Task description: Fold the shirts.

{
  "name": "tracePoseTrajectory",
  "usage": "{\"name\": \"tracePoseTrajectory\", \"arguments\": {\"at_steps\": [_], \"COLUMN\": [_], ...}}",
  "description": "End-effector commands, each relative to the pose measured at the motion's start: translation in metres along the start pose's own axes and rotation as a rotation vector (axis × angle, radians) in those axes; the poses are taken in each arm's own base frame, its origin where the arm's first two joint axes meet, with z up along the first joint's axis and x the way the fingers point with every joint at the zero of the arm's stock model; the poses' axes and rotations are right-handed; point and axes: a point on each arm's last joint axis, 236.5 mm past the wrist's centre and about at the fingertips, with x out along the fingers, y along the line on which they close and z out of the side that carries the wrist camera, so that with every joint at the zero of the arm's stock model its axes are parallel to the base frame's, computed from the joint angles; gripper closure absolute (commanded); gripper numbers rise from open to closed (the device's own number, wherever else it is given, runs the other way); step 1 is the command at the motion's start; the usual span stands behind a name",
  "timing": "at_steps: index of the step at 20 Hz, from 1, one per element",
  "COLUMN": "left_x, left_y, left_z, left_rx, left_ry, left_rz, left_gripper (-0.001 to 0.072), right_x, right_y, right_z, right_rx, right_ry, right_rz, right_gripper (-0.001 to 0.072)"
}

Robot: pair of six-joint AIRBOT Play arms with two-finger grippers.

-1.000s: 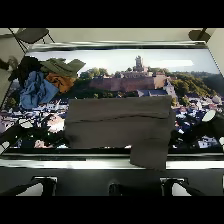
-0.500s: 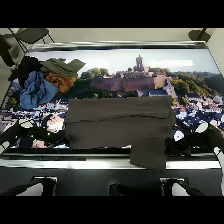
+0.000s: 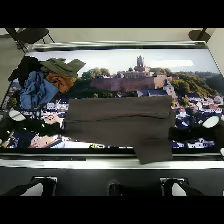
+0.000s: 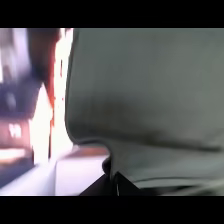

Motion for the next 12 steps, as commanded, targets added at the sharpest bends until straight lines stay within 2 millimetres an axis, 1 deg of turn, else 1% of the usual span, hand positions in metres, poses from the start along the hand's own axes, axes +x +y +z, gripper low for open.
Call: {"name": "tracePoseTrajectory", "arguments": {"at_steps": [1,2,3,4,5,6,8,10,12], "left_x": [-0.041,-0.047,-0.048,-0.047,-0.043,-0.037,-0.025,-0.017,-0.008], "left_y": [-0.034,-0.038,-0.041,-0.040,-0.038,-0.035,-0.030,-0.027,-0.022], "left_z": [0.047,0.061,0.074,0.086,0.096,0.106,0.124,0.140,0.153], "left_rx": [0.048,0.051,0.053,0.052,0.033,0.013,-0.014,-0.023,-0.059], "left_ry": [-0.133,-0.157,-0.169,-0.168,-0.162,-0.152,-0.135,-0.130,-0.120], "left_rz": [-0.022,-0.023,-0.023,-0.024,-0.024,-0.025,-0.026,-0.027,-0.028], "left_gripper": [0.0677,0.0677,0.0677,0.0677,0.0678,0.0677,0.0677,0.0677,0.0676], "right_x": [-0.051,-0.062,-0.068,-0.071,-0.068,-0.061,-0.045,-0.033,-0.016], "right_y": [0.030,0.035,0.039,0.041,0.042,0.048,0.063,0.059,0.053], "right_z": [0.064,0.084,0.103,0.122,0.137,0.150,0.173,0.199,0.210], "right_rx": [-0.021,-0.008,-0.002,0.001,0.020,0.037,-0.002,0.066,0.141], "right_ry": [-0.223,-0.276,-0.318,-0.348,-0.356,-0.351,-0.351,-0.402,-0.400], "right_rz": [0.063,0.075,0.086,0.089,0.096,0.108,0.102,0.083,0.093], "right_gripper": [0.0662,0.0662,0.0662,0.0662,0.0662,0.0661,0.0661,0.0661,0.0661]}}
